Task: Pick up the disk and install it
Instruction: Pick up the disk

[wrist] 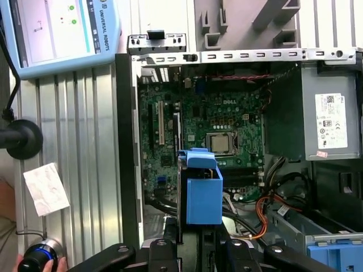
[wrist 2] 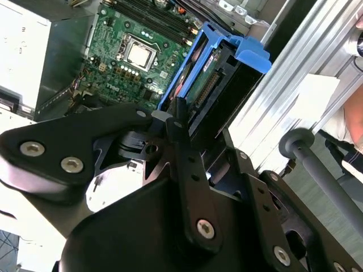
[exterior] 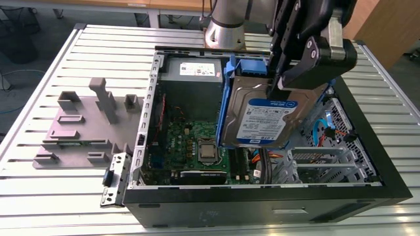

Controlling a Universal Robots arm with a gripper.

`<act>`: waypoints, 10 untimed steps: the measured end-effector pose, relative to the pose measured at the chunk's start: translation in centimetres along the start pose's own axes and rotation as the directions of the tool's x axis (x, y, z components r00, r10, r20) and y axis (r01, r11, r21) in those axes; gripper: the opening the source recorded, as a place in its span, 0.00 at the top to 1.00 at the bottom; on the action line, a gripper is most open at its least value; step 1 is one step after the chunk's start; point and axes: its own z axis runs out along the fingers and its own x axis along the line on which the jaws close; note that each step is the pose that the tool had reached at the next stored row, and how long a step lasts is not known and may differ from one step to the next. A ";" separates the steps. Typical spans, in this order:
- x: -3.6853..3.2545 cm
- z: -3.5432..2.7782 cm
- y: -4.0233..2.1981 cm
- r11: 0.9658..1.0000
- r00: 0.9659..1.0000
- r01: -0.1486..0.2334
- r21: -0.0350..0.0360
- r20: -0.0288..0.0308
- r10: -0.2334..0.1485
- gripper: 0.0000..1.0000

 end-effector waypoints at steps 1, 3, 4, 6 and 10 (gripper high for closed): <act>0.03 0.05 -0.04 1.000 1.000 -0.001 0.000 0.000 0.001 0.65; 0.03 0.09 -0.19 1.000 1.000 -0.002 0.000 0.000 0.002 0.65; 0.02 0.12 -0.32 1.000 1.000 -0.002 0.000 0.000 0.002 0.65; -0.01 0.18 -0.72 1.000 1.000 -0.002 0.000 0.000 0.002 0.65; -0.07 0.27 -1.71 1.000 1.000 -0.002 0.000 0.000 0.002 0.65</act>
